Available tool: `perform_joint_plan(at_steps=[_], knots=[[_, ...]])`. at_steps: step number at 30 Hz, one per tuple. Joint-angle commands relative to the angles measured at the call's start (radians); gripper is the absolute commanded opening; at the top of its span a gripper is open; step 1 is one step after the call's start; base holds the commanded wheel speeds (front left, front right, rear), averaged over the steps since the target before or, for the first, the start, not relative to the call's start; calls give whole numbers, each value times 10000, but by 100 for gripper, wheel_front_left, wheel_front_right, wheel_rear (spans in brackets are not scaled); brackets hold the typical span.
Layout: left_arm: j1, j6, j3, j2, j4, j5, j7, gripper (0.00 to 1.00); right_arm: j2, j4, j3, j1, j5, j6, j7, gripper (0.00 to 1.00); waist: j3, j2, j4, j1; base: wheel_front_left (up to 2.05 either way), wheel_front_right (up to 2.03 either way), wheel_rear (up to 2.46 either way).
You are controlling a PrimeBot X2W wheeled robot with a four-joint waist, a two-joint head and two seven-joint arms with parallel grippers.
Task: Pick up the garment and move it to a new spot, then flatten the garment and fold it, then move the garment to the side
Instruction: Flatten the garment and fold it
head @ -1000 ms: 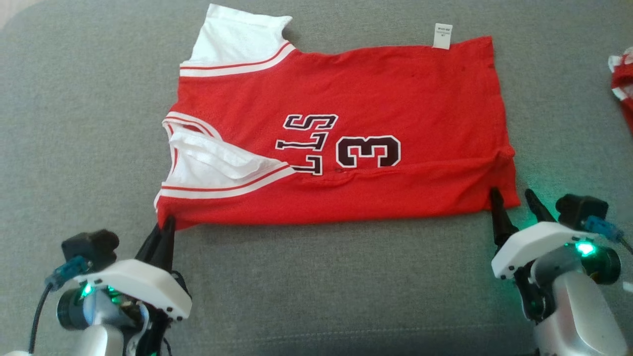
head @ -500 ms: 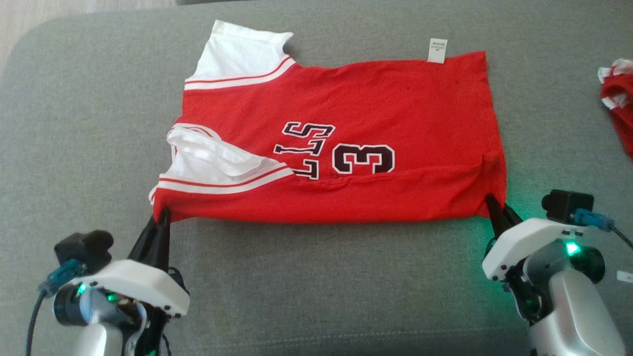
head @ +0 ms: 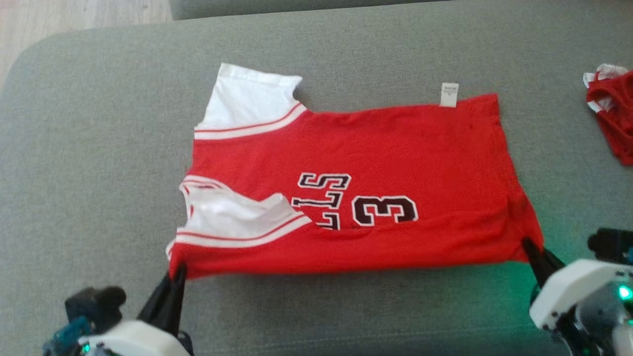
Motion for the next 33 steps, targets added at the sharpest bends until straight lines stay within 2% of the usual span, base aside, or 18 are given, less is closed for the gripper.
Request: perform_joint_plan(at_steps=[1,12,13,14,15,16,21,25,33], knots=[[-173,91,297,-19,-466,-57,-6,0,-238,-495,-23,-44,112,-9,39,0,10,0,4,0,0,0,0],[46,100,34,-353,680,-353,-215,0,176,-299,-178,198,-85,-9,-200,0,171,0,-120,0,0,0,0],[-6,102,41,-358,810,-358,-250,0,184,-248,-184,174,-123,-9,-264,15,189,0,-145,0,0,0,0],[-52,105,54,-360,915,-366,-286,22,190,-206,-173,156,-156,-9,-314,39,209,0,-176,0,0,0,0],[-93,105,69,-356,994,-369,-325,57,197,-180,-156,148,-173,-9,-358,82,227,0,-208,0,0,0,0],[-136,104,94,-335,1049,-367,-359,100,205,-168,-156,152,-177,-9,-397,100,244,0,-240,0,0,0,0],[-421,160,429,20,953,-236,-533,100,182,-305,-309,152,-284,-9,-740,100,351,0,-431,0,0,0,0],[-969,154,720,546,641,-15,-470,100,213,-657,-415,-48,-470,-9,-1156,100,495,0,-611,0,0,0,0],[-3779,-410,660,1938,644,520,686,100,199,-1419,460,-1342,-936,-9,-1881,100,1236,0,-1012,0,0,0,0]])
